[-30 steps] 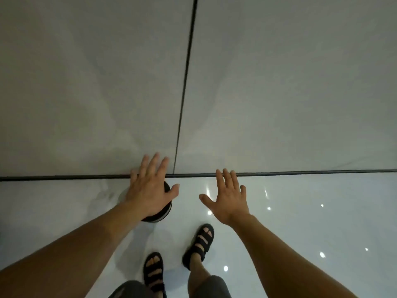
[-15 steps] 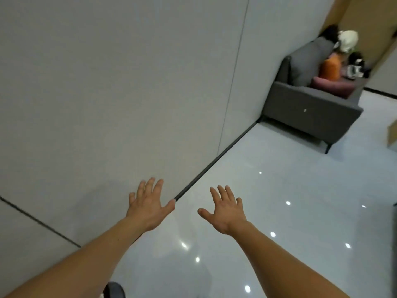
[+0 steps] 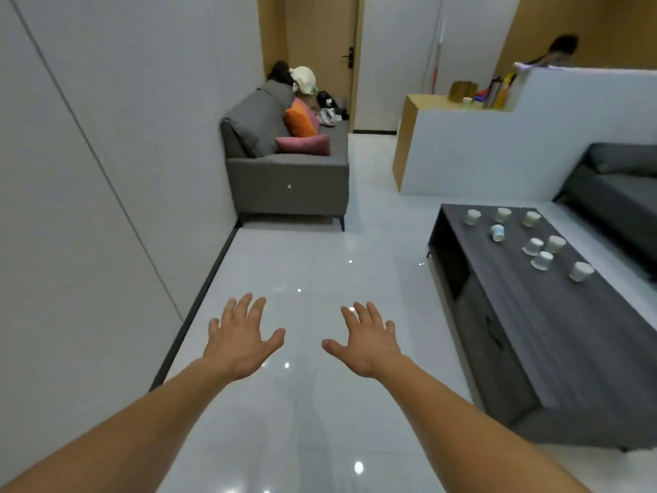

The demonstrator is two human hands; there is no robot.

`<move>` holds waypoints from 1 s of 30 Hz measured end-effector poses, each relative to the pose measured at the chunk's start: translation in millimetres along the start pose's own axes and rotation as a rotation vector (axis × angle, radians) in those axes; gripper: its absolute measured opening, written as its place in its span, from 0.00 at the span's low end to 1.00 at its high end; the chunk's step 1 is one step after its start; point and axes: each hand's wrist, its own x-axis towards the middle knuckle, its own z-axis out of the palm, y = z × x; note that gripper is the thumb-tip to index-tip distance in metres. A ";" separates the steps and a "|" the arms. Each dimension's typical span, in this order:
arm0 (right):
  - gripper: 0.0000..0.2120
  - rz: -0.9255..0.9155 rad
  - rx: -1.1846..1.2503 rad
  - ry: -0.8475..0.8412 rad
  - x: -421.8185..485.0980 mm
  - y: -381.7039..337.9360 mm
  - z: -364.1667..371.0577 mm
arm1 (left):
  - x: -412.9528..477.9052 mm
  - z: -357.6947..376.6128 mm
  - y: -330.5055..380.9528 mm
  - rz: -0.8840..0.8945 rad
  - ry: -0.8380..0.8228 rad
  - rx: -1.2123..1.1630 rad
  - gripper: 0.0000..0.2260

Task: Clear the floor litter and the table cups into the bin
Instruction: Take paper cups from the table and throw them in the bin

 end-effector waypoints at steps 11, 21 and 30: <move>0.40 0.403 0.020 0.069 80.8 179.3 -65.5 | 207.7 34.5 181.0 0.365 -0.081 -0.065 0.34; 0.40 0.602 0.086 0.055 159.9 292.4 -109.5 | 339.3 59.2 309.4 0.594 -0.210 -0.033 0.35; 0.40 0.679 0.154 0.027 243.5 437.9 -146.2 | 451.7 87.6 462.3 0.692 -0.236 0.042 0.35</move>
